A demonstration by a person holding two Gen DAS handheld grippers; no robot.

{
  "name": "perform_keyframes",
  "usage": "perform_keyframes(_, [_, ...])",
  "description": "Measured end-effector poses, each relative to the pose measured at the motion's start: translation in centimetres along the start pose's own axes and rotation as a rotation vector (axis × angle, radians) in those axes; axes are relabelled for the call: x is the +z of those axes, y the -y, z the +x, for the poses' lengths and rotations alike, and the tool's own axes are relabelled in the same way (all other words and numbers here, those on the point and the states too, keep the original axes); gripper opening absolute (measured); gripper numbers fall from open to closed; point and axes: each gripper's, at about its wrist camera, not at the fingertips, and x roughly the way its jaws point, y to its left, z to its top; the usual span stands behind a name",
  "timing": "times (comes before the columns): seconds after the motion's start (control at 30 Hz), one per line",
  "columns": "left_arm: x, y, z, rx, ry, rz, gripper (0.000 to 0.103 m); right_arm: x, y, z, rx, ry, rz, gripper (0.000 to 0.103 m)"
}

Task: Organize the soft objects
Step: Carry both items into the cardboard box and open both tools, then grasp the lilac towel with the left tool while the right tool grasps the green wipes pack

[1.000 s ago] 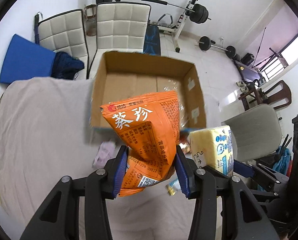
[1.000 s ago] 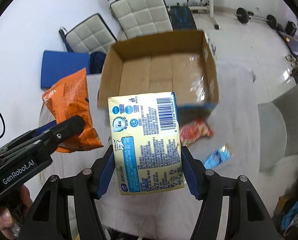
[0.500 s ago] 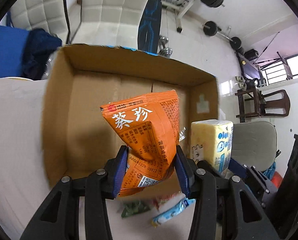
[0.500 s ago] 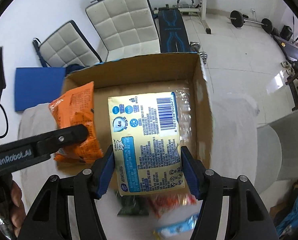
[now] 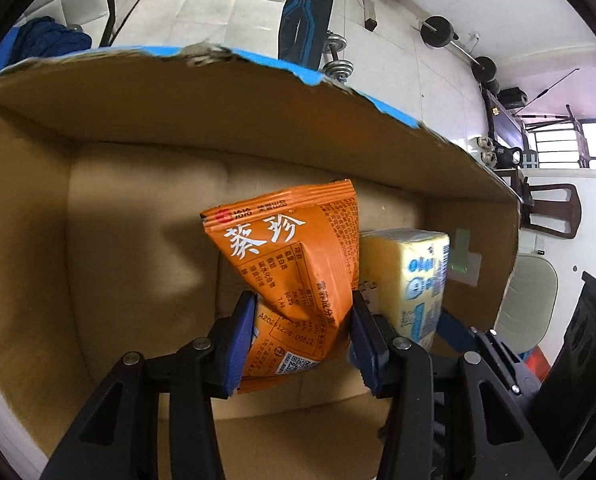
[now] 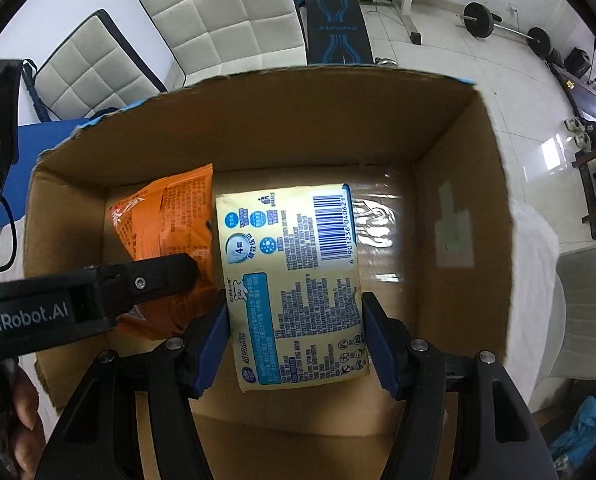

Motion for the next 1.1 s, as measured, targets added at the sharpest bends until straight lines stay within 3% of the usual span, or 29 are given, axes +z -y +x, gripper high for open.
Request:
perform_keyframes(0.13, [0.8, 0.0, 0.8, 0.084, -0.027, 0.024, 0.044, 0.7, -0.2, 1.5, -0.027, -0.009, -0.021, 0.066])
perform_keyframes(0.23, [0.6, 0.1, 0.8, 0.110, -0.038, 0.023, 0.066, 0.8, -0.3, 2.3, -0.026, -0.043, -0.018, 0.068])
perform_keyframes(0.27, [0.4, 0.2, 0.4, 0.113, -0.029, 0.025, 0.074, 0.9, -0.1, 2.5, -0.026, -0.053, -0.012, 0.073])
perform_keyframes(0.37, [-0.3, 0.9, -0.8, 0.155, 0.001, 0.060, 0.083, 0.7, 0.0, 2.1, -0.050, -0.040, -0.020, 0.077])
perform_keyframes(0.43, [-1.0, 1.3, -1.6, 0.196, 0.019, 0.083, 0.083, 0.4, 0.1, 1.6, -0.064, -0.038, -0.024, 0.077])
perform_keyframes(0.5, [-1.7, 2.0, -2.1, 0.217, 0.037, 0.087, 0.101, 0.0, 0.2, 1.1, -0.068, -0.038, -0.029, 0.084])
perform_keyframes(0.6, [-3.5, 2.2, -3.2, 0.252, 0.085, 0.095, 0.102, -0.9, 0.6, 0.1, -0.040, -0.046, -0.011, 0.099])
perform_keyframes(0.8, [-8.3, 2.4, -6.5, 0.294, 0.179, 0.139, 0.102, -3.3, 0.0, -1.9, -0.016, -0.046, -0.002, 0.103])
perform_keyframes(0.93, [-11.8, 1.9, -9.4, 0.303, 0.256, 0.103, 0.102, -5.5, -0.8, -3.4, -0.023, -0.046, -0.015, 0.103])
perform_keyframes(1.1, [-12.6, 0.9, -11.2, 0.311, 0.331, 0.084, 0.102, -8.8, -1.5, -6.2, -0.054, 0.001, -0.023, 0.103])
